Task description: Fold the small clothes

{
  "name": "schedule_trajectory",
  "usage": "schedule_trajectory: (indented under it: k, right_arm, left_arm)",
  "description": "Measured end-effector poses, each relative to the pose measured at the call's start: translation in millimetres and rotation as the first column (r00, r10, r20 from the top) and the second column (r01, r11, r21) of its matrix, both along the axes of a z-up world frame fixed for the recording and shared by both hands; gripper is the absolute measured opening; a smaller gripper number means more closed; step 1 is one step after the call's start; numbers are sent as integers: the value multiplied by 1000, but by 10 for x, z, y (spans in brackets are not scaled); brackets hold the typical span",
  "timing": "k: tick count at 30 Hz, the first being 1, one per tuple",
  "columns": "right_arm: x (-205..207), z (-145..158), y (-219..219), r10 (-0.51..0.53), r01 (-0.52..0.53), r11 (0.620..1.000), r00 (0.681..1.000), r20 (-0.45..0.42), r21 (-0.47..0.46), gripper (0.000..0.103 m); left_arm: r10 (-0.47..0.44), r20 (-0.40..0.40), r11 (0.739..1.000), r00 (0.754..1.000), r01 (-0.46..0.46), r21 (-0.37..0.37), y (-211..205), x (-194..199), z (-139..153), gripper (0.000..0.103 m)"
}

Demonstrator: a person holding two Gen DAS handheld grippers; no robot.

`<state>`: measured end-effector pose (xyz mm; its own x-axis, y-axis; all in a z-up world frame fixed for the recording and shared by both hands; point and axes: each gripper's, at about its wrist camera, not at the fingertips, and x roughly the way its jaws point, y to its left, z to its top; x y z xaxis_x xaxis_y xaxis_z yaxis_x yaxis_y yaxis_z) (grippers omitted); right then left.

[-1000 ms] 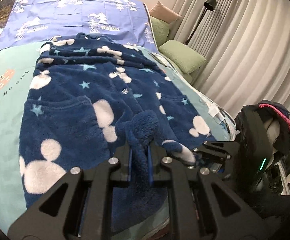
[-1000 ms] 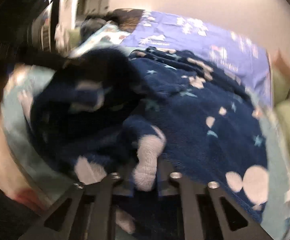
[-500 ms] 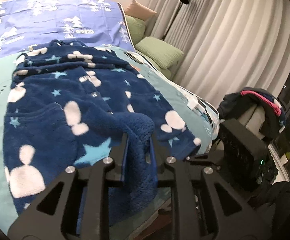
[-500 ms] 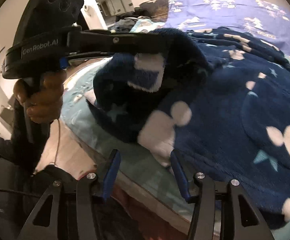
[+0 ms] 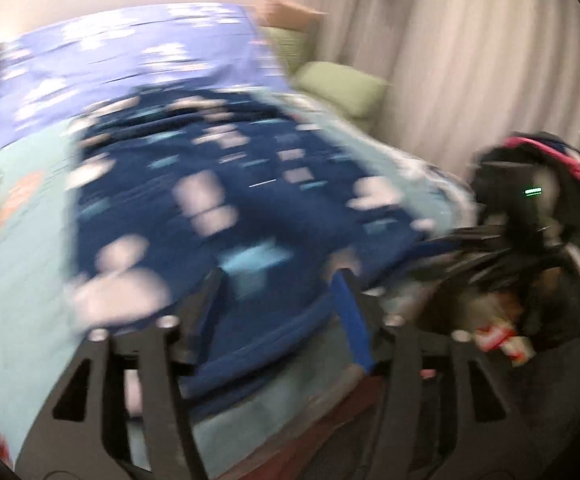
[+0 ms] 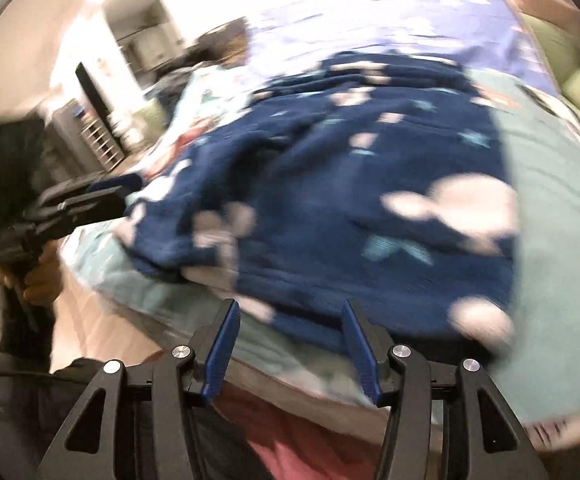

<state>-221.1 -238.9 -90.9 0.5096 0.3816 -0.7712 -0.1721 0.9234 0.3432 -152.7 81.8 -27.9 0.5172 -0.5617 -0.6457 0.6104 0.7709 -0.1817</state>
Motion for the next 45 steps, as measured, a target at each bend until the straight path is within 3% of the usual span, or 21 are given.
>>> schedule_trajectory:
  k: [3, 6, 10, 13, 14, 15, 16, 17, 20, 24, 27, 29, 31, 36, 38, 40, 42, 45]
  right_arm:
    - [-157, 35, -352, -149, 150, 988, 989, 25, -44, 54]
    - [-210, 0, -598, -248, 248, 966, 969, 15, -70, 54]
    - [-172, -149, -742, -269, 269, 963, 963, -34, -6, 54]
    - [-67, -240, -669, -252, 252, 968, 967, -36, -4, 54]
    - [-25, -250, -636, -254, 253, 967, 967, -22, -22, 54]
    - [4, -245, -611, -262, 262, 965, 965, -6, -31, 54]
    - [33, -235, -619, -282, 282, 959, 959, 4, -30, 41]
    - [44, -221, -622, -298, 298, 954, 954, 3, -23, 3]
    - [-26, -95, -737, -361, 361, 933, 932, 24, 16, 4]
    - [-173, 108, -891, -383, 382, 924, 923, 41, 13, 4]
    - [-183, 20, -895, -366, 365, 930, 931, -16, -41, 6]
    - [-189, -87, -904, -354, 350, 935, 932, -75, -60, 8]
    - [-226, -82, -915, -351, 346, 935, 933, -81, -77, 11]
    - [-321, 389, -897, -352, 356, 932, 934, 66, -71, 22]
    - [-260, 540, -752, -300, 303, 953, 946, 123, -8, 35]
    - [-86, 522, -458, -184, 174, 981, 974, 129, 85, 46]
    - [97, 404, -139, -63, 50, 989, 994, 94, 141, 46]
    - [351, 183, 396, 109, -117, 980, 992, 61, 158, 46]
  left_arm:
    - [181, -36, 982, 983, -178, 63, 463, -25, -227, 66]
    - [270, -93, 961, 958, -262, 87, 751, -58, -417, 66]
    - [308, -147, 951, 940, -300, 73, 897, -40, -626, 66]
    - [314, -121, 949, 942, -313, 31, 890, 60, -685, 65]
    - [324, -104, 946, 940, -323, 26, 882, 96, -689, 54]
    - [334, -99, 942, 937, -334, 20, 870, 133, -686, 25]
    - [337, -112, 941, 935, -338, 6, 860, 176, -681, 8]
    - [344, -146, 937, 928, -350, -19, 891, 211, -663, 9]
    - [372, -103, 924, 922, -379, -58, 955, 165, -445, 9]
    - [365, -19, 931, 931, -365, 19, 986, 2, -211, 9]
    - [353, -17, 931, 935, -350, 103, 959, -5, -304, 9]
    - [354, -25, 928, 935, -348, 130, 926, -8, -386, 9]
    - [343, -32, 931, 939, -336, 146, 900, -47, -413, 10]
    - [265, 27, 958, 964, -266, 111, 801, -266, -132, 10]
    - [219, 65, 973, 974, -223, 59, 714, -315, 24, 18]
    - [153, 74, 988, 985, -154, 4, 575, -311, 111, 31]
    - [128, 92, 992, 987, -130, 9, 432, -288, 110, 40]
    - [140, 89, 987, 986, -147, 70, 241, -178, 9, 41]
